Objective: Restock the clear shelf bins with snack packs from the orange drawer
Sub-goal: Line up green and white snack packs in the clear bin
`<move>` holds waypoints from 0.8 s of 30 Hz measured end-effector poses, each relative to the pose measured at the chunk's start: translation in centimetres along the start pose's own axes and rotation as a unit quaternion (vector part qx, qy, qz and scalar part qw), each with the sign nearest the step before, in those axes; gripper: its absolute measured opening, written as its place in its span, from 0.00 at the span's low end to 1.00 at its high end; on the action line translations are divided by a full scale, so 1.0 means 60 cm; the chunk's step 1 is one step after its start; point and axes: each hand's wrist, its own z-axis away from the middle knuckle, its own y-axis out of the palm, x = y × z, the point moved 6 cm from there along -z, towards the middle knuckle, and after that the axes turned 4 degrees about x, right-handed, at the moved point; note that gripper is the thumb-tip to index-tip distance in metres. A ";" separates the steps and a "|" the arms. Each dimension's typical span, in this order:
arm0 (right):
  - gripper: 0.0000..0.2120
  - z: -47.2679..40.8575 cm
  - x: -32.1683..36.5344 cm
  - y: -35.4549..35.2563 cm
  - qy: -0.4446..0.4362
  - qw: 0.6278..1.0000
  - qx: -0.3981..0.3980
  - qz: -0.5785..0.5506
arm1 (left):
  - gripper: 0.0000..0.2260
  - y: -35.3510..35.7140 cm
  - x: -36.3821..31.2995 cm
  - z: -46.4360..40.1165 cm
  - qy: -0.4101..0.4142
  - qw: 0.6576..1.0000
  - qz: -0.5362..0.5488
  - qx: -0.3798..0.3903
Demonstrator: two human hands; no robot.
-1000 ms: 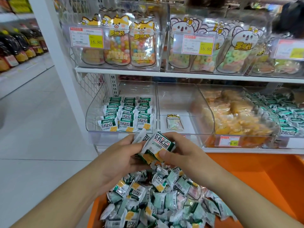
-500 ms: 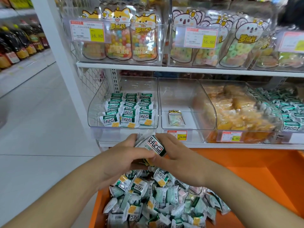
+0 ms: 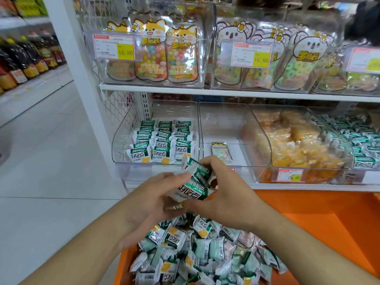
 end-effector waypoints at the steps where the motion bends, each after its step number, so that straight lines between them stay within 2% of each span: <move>1: 0.31 0.000 0.003 0.000 -0.016 1.000 -0.009 0.022 | 0.24 0.005 0.002 0.002 -0.004 1.000 0.006 0.005; 5: 0.40 -0.002 0.006 0.008 -0.070 0.991 -0.009 0.114 | 0.18 0.021 0.006 0.008 -0.002 0.999 0.036 0.005; 9: 0.38 -0.003 0.008 0.007 -0.075 0.989 -0.010 0.125 | 0.18 0.017 0.005 0.009 0.011 0.997 0.081 -0.013; 14: 0.36 -0.004 0.011 0.003 -0.069 0.991 -0.025 0.111 | 0.18 0.017 0.007 0.009 0.011 0.993 0.118 0.000; 17: 0.30 -0.003 0.011 0.001 -0.062 0.994 -0.027 0.088 | 0.18 0.021 0.003 0.013 0.006 0.998 0.061 0.017; 20: 0.31 -0.011 0.015 -0.004 -0.037 0.997 -0.034 0.061 | 0.23 0.004 -0.016 0.022 -0.006 1.000 -0.028 0.010; 22: 0.30 -0.030 0.025 -0.005 -0.022 0.998 -0.031 0.051 | 0.26 -0.030 -0.041 0.024 0.001 0.998 -0.053 -0.031; 24: 0.31 -0.066 0.042 -0.004 -0.008 0.999 -0.023 0.044 | 0.22 -0.086 -0.066 0.023 0.021 0.990 -0.075 -0.120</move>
